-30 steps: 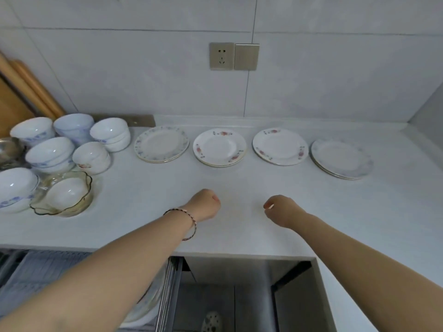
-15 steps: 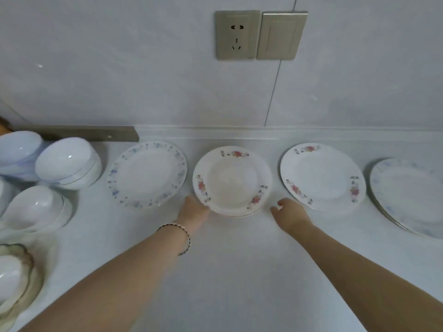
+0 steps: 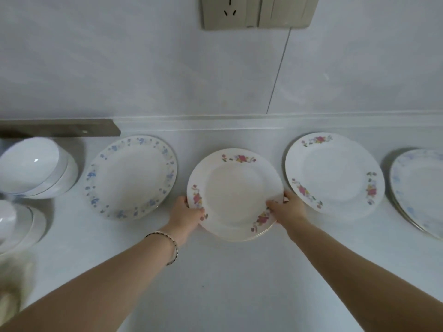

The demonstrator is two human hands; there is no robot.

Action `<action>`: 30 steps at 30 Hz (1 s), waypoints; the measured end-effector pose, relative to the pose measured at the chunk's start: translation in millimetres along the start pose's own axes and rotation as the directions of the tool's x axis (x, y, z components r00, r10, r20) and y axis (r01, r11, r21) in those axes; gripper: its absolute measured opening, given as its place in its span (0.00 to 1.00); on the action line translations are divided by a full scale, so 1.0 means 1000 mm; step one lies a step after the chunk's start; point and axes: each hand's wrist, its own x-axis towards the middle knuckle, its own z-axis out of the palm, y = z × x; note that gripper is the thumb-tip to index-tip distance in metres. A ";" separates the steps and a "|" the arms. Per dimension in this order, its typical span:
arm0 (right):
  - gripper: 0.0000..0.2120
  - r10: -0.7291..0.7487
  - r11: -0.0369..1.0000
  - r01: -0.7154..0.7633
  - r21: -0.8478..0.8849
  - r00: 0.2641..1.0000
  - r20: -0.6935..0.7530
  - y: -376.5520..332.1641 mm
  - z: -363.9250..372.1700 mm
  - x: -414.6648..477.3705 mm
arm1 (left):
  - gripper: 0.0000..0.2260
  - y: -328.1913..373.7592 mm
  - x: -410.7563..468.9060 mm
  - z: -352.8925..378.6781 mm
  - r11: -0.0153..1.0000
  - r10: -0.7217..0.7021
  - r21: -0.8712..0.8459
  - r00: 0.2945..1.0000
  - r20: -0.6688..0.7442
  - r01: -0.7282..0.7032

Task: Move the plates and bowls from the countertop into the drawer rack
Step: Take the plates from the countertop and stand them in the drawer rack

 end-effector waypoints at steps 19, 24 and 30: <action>0.14 -0.251 0.955 0.263 -0.137 0.963 0.096 0.123 -0.108 -0.233 | 0.17 -0.142 -0.286 -0.013 0.959 -0.063 -0.273 0.996 0.062 0.077; 0.14 -0.241 0.947 0.273 -0.169 0.953 0.185 0.168 -0.074 -0.308 | 0.09 -0.207 -0.343 -0.063 0.958 -0.081 -0.274 0.996 0.026 0.084; 0.10 -0.186 0.951 0.240 -0.194 0.948 0.258 0.214 -0.002 -0.378 | 0.08 -0.292 -0.363 -0.136 0.961 -0.160 -0.236 0.985 -0.058 0.142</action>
